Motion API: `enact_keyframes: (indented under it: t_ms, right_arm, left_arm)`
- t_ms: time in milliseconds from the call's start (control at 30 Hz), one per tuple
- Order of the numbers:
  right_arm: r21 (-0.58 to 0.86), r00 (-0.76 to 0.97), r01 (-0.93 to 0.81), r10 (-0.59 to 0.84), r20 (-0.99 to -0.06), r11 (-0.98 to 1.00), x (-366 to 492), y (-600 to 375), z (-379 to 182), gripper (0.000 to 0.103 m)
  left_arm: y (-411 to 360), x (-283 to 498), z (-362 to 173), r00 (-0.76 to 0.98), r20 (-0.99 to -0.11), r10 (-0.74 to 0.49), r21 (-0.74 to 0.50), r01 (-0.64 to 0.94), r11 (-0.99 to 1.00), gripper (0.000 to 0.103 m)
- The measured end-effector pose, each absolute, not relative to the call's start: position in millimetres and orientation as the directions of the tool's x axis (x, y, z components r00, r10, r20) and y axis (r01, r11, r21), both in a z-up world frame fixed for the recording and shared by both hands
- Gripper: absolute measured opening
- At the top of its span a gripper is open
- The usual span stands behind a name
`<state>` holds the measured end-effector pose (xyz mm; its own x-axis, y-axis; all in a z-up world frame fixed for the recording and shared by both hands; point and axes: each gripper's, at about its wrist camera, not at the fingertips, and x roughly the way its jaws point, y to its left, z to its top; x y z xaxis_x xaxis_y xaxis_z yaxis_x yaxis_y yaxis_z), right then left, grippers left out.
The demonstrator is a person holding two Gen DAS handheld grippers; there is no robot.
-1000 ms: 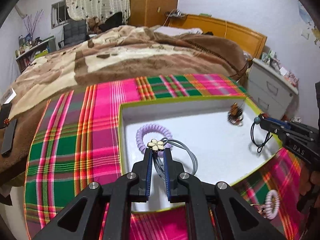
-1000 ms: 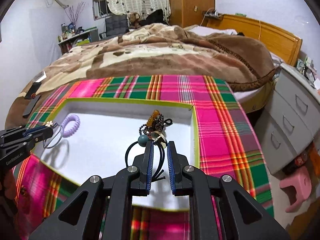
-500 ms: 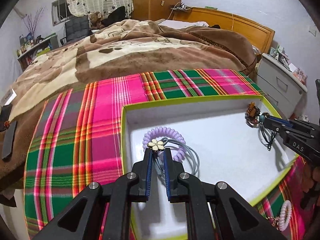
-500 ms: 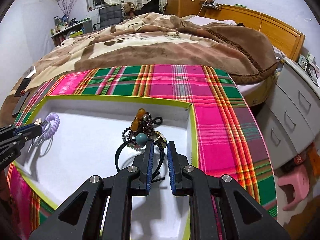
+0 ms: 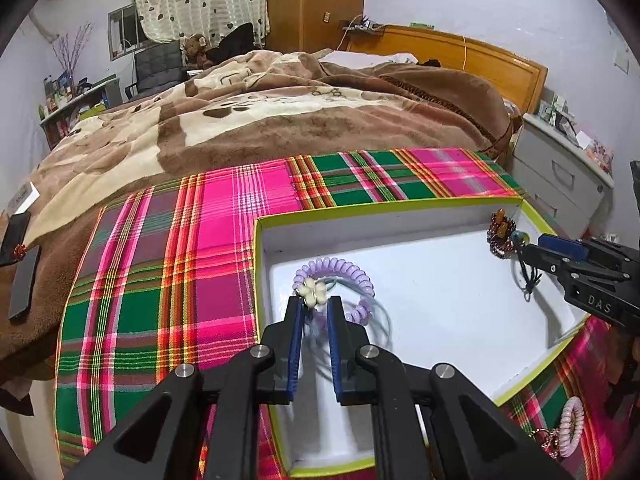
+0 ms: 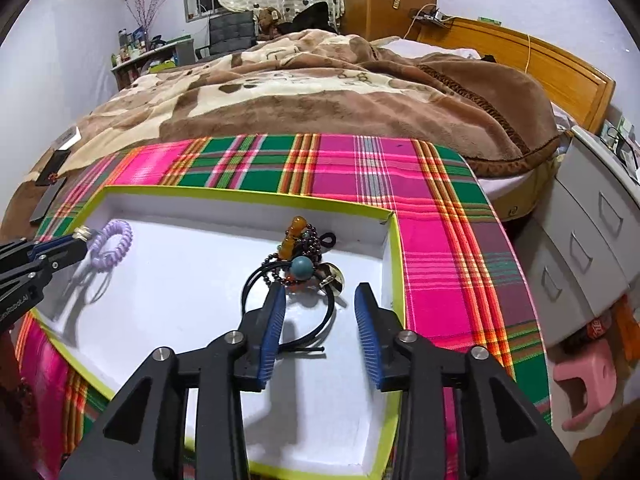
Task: Organize jewelry
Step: 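Lower the flower clip into the box with the left tool while the right tool releases the hair band, then withdraw both open tools from the box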
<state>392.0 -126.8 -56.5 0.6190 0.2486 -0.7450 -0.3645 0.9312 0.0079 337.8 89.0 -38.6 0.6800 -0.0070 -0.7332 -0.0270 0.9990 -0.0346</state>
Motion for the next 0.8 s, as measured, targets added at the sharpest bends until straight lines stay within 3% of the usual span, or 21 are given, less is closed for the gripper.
enact_keyframes:
  t_ms: [367, 800]
  right_arm:
    - [0.038, 0.657, -0.362, 0.284, -0.698, 0.931, 358, -143, -36, 0.038]
    - [0.083, 0.703, -0.392, 0.356, -0.615, 0.916, 249, -163, -16, 0.038]
  left_arm:
    - [91, 309, -22, 0.716, -0.698, -0.029, -0.071, -0.029, 0.997, 0.013]
    - [67, 201, 12, 0.81, -0.586, -0.017, -0.06, -0.022, 0.998, 0.013]
